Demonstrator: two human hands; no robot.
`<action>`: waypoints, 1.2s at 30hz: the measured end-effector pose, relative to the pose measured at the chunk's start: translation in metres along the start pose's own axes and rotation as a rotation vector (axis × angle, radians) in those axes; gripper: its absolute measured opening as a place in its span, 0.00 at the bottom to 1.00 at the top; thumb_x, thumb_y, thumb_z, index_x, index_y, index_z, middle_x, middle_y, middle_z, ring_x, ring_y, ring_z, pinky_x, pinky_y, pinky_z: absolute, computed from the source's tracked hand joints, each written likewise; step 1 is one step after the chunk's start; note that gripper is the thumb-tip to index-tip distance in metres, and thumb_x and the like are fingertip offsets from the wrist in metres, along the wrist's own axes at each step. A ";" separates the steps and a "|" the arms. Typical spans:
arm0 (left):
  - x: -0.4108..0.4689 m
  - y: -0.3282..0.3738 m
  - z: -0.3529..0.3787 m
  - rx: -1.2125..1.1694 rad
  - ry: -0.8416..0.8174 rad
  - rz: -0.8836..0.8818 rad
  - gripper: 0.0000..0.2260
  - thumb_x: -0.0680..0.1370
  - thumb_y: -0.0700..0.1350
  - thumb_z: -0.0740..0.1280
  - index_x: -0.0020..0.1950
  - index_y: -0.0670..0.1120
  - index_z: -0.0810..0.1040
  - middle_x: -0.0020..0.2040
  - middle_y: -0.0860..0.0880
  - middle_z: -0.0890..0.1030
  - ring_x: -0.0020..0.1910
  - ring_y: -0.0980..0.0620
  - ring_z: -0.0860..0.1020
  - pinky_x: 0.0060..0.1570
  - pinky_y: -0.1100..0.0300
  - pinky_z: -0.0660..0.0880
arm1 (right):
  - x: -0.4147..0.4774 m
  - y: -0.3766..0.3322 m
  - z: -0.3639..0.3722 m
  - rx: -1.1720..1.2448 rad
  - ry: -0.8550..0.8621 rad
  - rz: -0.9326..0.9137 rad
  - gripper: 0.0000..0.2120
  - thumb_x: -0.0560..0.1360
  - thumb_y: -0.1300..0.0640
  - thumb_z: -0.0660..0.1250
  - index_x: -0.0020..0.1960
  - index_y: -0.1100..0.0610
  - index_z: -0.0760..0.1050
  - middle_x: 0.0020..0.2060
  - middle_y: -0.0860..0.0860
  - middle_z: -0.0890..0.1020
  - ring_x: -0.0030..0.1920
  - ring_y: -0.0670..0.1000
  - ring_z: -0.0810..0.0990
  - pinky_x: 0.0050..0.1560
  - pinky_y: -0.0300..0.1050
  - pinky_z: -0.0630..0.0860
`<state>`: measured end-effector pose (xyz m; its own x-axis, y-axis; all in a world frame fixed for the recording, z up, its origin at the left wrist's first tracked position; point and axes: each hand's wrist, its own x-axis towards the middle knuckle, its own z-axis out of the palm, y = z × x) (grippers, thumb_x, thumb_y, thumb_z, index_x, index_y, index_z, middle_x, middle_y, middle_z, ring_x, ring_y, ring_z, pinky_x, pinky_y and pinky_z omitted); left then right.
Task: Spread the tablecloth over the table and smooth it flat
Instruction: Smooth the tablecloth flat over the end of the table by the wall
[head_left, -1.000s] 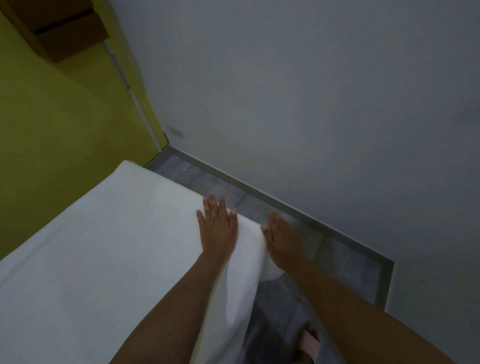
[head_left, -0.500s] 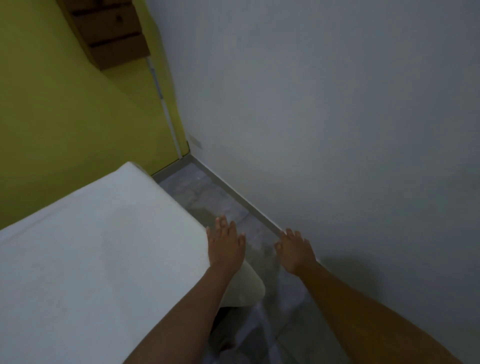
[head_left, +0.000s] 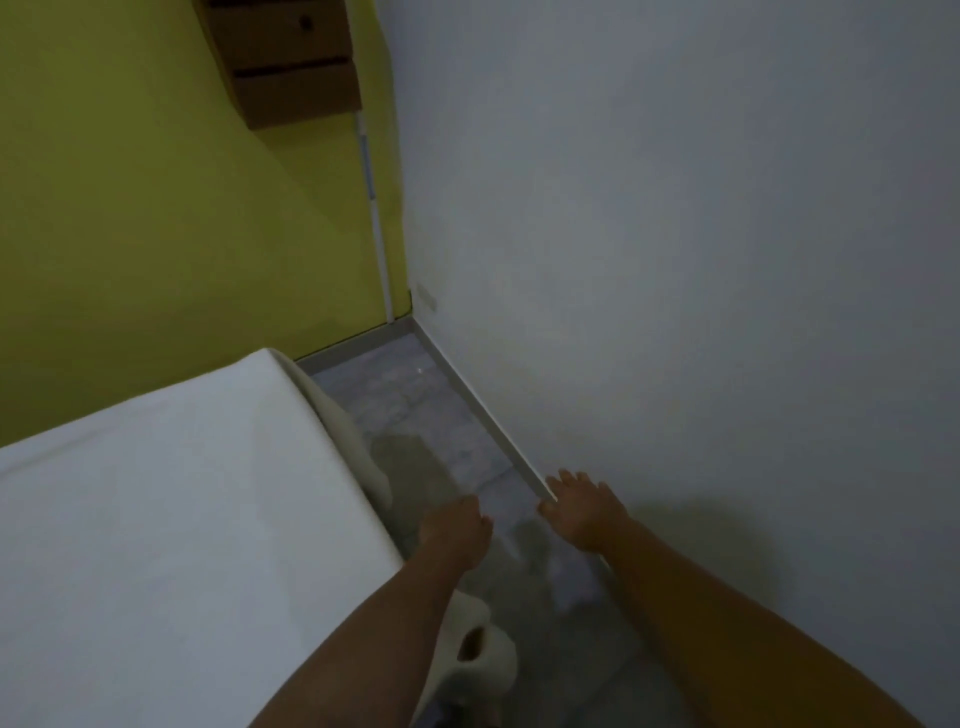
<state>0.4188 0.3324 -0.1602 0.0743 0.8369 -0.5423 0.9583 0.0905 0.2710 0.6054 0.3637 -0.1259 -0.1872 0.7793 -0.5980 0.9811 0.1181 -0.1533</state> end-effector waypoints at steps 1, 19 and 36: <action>0.005 -0.003 -0.003 -0.002 0.002 -0.011 0.22 0.82 0.55 0.51 0.71 0.44 0.66 0.69 0.41 0.72 0.66 0.41 0.72 0.63 0.50 0.68 | 0.007 -0.001 -0.004 -0.005 -0.016 -0.006 0.28 0.81 0.44 0.47 0.77 0.56 0.50 0.77 0.55 0.51 0.76 0.57 0.50 0.74 0.58 0.48; 0.089 -0.062 -0.091 -0.130 0.107 -0.394 0.25 0.81 0.52 0.51 0.76 0.42 0.57 0.76 0.41 0.58 0.75 0.43 0.58 0.72 0.45 0.55 | 0.172 -0.096 -0.098 -0.324 -0.101 -0.412 0.26 0.80 0.44 0.50 0.73 0.57 0.60 0.72 0.57 0.64 0.71 0.59 0.63 0.69 0.57 0.61; 0.190 -0.131 -0.193 -0.356 0.204 -0.701 0.26 0.83 0.53 0.49 0.78 0.45 0.50 0.79 0.43 0.50 0.77 0.43 0.49 0.74 0.43 0.49 | 0.344 -0.206 -0.204 -0.586 -0.198 -0.675 0.29 0.80 0.42 0.47 0.76 0.56 0.55 0.75 0.57 0.58 0.73 0.59 0.60 0.72 0.56 0.58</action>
<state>0.2545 0.5841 -0.1454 -0.5954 0.6009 -0.5333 0.6155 0.7678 0.1779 0.3491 0.7332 -0.1401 -0.6821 0.3182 -0.6584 0.5181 0.8457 -0.1281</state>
